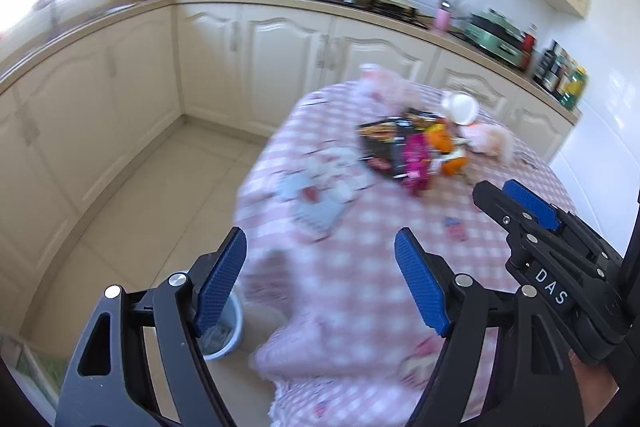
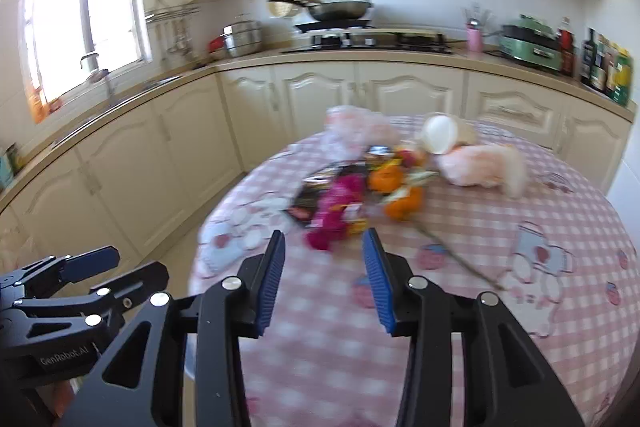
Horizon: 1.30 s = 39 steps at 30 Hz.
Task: Collect trash
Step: 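Return to the table and grasp the magenta candy wrapper with the left tool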
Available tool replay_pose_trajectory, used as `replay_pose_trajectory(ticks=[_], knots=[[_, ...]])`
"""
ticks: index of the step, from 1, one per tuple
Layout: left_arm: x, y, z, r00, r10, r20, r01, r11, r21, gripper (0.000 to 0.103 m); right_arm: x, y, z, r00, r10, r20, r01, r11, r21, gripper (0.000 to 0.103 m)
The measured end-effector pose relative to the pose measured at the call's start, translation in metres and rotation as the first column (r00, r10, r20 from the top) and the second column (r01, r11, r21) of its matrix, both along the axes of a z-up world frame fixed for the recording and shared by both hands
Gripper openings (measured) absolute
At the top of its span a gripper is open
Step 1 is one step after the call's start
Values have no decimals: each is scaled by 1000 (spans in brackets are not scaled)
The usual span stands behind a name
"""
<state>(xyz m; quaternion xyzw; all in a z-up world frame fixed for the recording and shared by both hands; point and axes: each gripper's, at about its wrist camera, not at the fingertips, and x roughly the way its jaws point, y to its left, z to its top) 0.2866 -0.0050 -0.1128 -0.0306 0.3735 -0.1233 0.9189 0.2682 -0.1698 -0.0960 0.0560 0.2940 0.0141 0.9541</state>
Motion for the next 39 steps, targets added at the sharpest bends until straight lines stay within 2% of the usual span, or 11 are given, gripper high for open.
replay_pose_trajectory(ticks=[5, 8, 16, 18, 21, 23, 25, 29, 32, 35, 39], knots=[[18, -47, -6, 997, -78, -17, 78, 997, 17, 74, 1, -49, -11, 996, -83, -27, 84, 996, 41, 41], [32, -67, -11, 995, -91, -39, 92, 996, 23, 74, 7, -71, -19, 993, -105, -51, 109, 992, 70, 41], [67, -94, -26, 990, -109, -85, 110, 994, 1, 73, 31, -90, -35, 988, -110, -105, 122, 985, 125, 41], [74, -99, -29, 989, -114, -92, 114, 993, -5, 71, 35, -91, -36, 988, -105, -113, 120, 984, 131, 41], [84, -105, -35, 986, -113, -118, 114, 993, -1, 55, 41, -91, -37, 988, -103, -116, 118, 985, 127, 41], [87, -107, -39, 982, -132, -136, 132, 991, -11, 33, 42, -90, -36, 988, -102, -117, 117, 985, 126, 41], [85, -109, -39, 979, -154, -130, 152, 988, -23, 24, 43, -88, -36, 988, -102, -118, 117, 985, 124, 41], [70, -97, -26, 980, -185, -76, 179, 981, -79, 23, 43, -82, -31, 990, -92, -107, 106, 986, 126, 41], [60, -76, -14, 986, -164, -31, 159, 981, -115, 23, 46, -73, -26, 992, -75, -100, 88, 988, 127, 43], [52, -42, -4, 995, -96, 1, 96, 986, -135, 23, 55, -57, -23, 994, -39, -97, 53, 989, 138, 47], [52, -5, 0, 1000, 6, 14, -4, 994, -106, 23, 76, -28, -25, 992, 30, -121, -10, 987, 160, 48]])
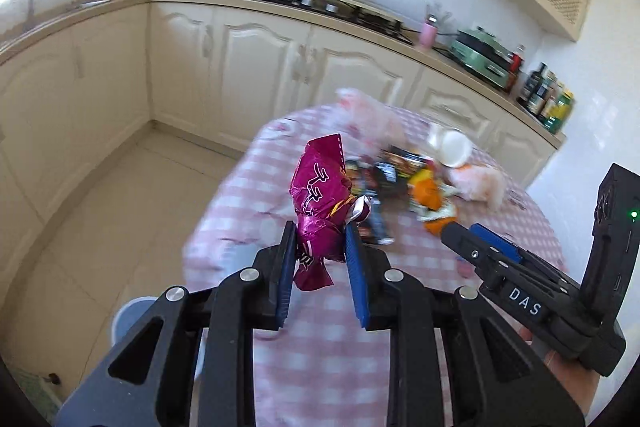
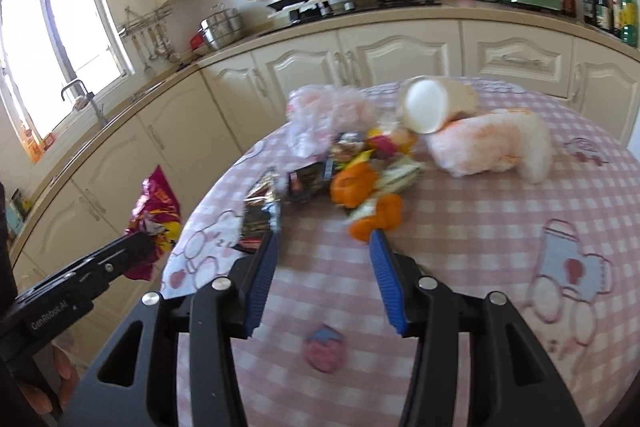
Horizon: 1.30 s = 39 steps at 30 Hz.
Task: Collect trash
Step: 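Return to the table and grasp the magenta candy wrapper with the left tool, then grasp the black snack packet with the right tool, then carry both wrappers to the blue bucket and open both tools to drop them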
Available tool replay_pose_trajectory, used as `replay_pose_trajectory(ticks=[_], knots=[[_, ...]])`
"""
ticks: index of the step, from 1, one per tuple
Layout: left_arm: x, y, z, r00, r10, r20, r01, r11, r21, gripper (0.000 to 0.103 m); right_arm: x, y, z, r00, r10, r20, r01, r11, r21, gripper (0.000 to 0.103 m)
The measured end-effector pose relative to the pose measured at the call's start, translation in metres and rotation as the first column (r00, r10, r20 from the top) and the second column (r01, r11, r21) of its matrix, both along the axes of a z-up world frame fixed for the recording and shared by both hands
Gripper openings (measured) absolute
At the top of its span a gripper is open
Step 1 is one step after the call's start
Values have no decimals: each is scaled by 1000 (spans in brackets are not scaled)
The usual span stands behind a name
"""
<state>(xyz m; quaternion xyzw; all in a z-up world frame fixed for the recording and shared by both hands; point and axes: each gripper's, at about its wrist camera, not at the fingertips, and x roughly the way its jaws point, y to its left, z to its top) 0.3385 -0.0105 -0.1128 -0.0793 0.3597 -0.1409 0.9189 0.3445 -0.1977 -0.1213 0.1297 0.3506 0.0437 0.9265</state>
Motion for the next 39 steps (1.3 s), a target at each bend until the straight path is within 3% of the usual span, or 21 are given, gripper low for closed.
replay_pose_trajectory(ticks=[5, 12, 13, 14, 19, 23, 27, 33, 39], knots=[[7, 42, -5, 995, 95, -13, -95, 995, 16, 23, 36, 38, -9, 997, 59, -59, -58, 998, 7, 50], [11, 73, -17, 991, 128, -37, -129, 992, -5, 23, 76, 61, -31, 988, 43, -147, -46, 999, -13, 50], [11, 76, -19, 991, 130, -41, -130, 991, -9, 23, 76, 65, -30, 988, 44, -147, -50, 998, -37, 48], [11, 79, -20, 990, 132, -44, -132, 991, -11, 23, 77, 67, -30, 988, 51, -146, -58, 997, -47, 32], [6, 91, -24, 989, 137, -52, -139, 990, -32, 23, 68, 82, -28, 987, 91, -132, -105, 989, -103, 24], [-2, 103, -25, 988, 146, -56, -149, 988, -44, 23, 52, 92, -24, 984, 139, -108, -147, 986, -74, 16], [-14, 118, -25, 984, 166, -62, -169, 984, -48, 23, 34, 116, -17, 977, 194, -86, -199, 978, -60, 16], [-32, 147, -32, 972, 216, -87, -220, 975, -31, 23, 10, 174, -12, 944, 321, -71, -324, 946, -32, 16], [-48, 179, -50, 953, 275, -130, -278, 961, -4, 23, -1, 237, -27, 897, 431, -103, -434, 901, -15, 16]])
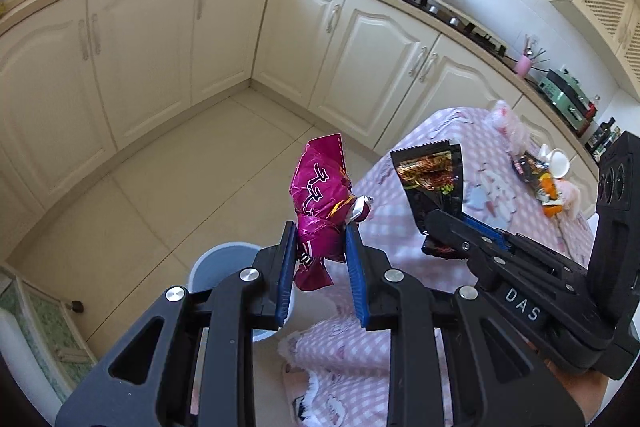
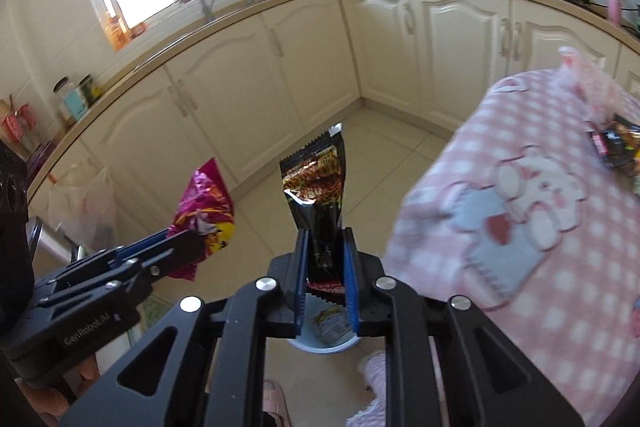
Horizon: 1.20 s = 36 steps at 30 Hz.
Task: Collect trash
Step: 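Carry both wrappers to the blue bucket and open both tools to drop them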
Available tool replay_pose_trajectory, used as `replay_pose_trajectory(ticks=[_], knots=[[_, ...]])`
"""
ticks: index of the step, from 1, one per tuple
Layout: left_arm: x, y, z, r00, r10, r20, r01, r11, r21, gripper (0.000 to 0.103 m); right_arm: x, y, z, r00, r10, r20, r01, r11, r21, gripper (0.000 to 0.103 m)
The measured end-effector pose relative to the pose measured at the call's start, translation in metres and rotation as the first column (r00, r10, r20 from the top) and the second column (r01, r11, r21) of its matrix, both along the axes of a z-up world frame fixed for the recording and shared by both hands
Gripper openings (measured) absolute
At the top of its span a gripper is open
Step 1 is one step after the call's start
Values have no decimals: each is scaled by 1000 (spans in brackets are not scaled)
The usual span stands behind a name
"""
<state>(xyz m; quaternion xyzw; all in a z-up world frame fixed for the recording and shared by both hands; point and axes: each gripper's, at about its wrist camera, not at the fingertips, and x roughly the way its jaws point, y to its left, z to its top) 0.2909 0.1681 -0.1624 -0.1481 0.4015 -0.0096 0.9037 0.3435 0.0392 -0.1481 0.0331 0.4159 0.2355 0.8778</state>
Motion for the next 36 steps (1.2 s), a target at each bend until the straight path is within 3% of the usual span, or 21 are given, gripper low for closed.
replay_pose_trajectory(ticks=[8, 15, 27, 36], knots=[[0, 39, -27, 995, 80, -63, -80, 997, 5, 23, 5, 66, -34, 995, 82, -62, -82, 997, 4, 17], [8, 56, -41, 990, 111, -92, -110, 994, 12, 23, 28, 94, -50, 995, 85, -48, -86, 996, -33, 33], [25, 45, -61, 987, 77, -139, -76, 997, 12, 23, 33, 75, -59, 999, 11, -40, -13, 998, -67, 40], [41, 35, -51, 991, 58, -121, -55, 998, 33, 24, 28, 46, -39, 999, -39, 30, 40, 998, -47, 41]])
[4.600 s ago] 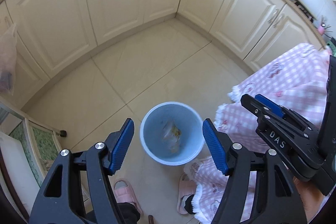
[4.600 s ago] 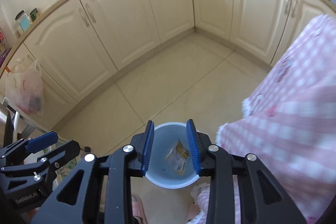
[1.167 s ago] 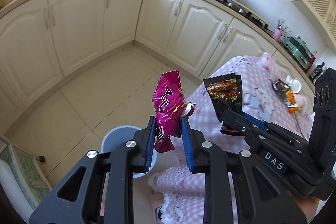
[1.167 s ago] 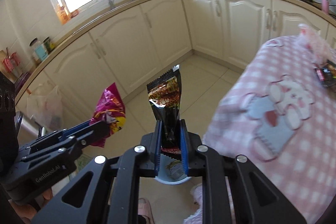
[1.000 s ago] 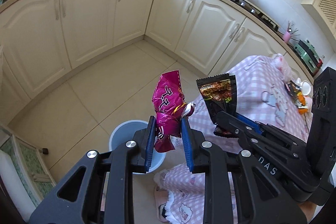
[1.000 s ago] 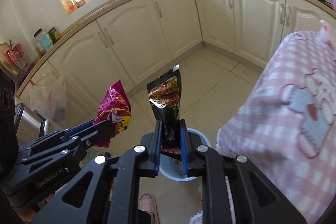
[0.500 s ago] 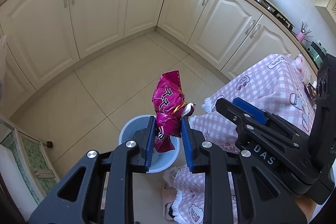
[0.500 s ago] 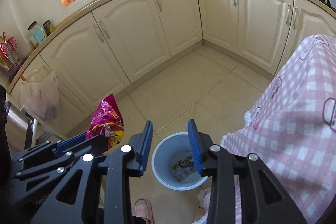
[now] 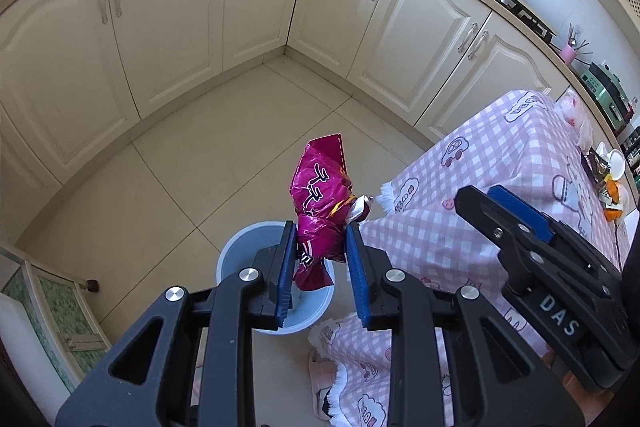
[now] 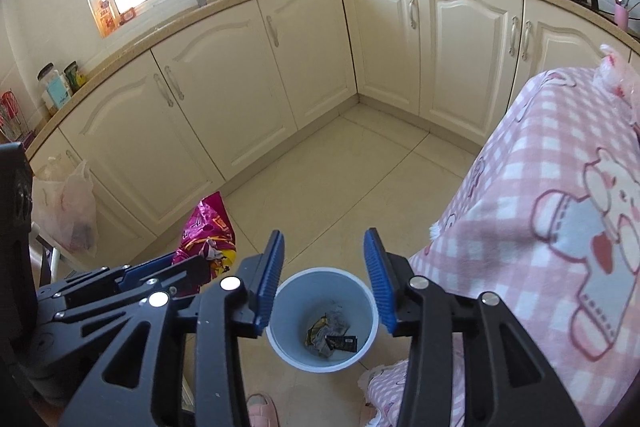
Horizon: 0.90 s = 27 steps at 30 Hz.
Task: Collect trash
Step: 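Carry both wrappers to the blue bucket and open both tools to drop them, then grasp an orange flower piece with the left tool while the right tool grasps another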
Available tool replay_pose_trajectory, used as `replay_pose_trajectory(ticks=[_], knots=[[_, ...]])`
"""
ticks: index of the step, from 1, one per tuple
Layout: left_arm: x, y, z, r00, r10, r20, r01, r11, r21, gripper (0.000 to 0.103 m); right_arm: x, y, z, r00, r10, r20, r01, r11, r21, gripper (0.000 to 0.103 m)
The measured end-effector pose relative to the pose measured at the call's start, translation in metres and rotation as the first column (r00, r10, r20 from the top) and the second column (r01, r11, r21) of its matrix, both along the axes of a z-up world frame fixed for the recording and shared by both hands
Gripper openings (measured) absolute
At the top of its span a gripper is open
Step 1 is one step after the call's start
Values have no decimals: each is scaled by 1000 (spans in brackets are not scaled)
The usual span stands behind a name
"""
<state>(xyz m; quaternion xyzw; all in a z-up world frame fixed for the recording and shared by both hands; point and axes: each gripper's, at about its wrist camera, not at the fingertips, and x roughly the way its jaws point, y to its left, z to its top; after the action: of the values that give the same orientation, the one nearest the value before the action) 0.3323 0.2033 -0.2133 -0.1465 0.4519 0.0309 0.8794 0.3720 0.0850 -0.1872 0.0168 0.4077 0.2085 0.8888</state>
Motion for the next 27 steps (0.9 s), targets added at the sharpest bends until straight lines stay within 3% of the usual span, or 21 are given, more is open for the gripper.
replay_pose_trajectory(ticks=[3, 5, 17, 27], knots=[[3, -5, 11, 1000, -2, 30, 1, 1000, 21, 37, -1, -10, 9, 1000, -15, 25, 15, 1000, 14, 42], [1, -9, 20, 998, 8, 58, -10, 999, 39, 57, -1, -16, 15, 999, -23, 34, 22, 1000, 22, 43], [-17, -40, 56, 993, -31, 112, 24, 998, 61, 61, -18, -66, 48, 994, -78, 79, 73, 995, 64, 43], [-28, -125, 92, 966, -187, 180, 175, 981, 81, 64, -48, -161, 81, 964, -219, 149, 206, 974, 99, 44]])
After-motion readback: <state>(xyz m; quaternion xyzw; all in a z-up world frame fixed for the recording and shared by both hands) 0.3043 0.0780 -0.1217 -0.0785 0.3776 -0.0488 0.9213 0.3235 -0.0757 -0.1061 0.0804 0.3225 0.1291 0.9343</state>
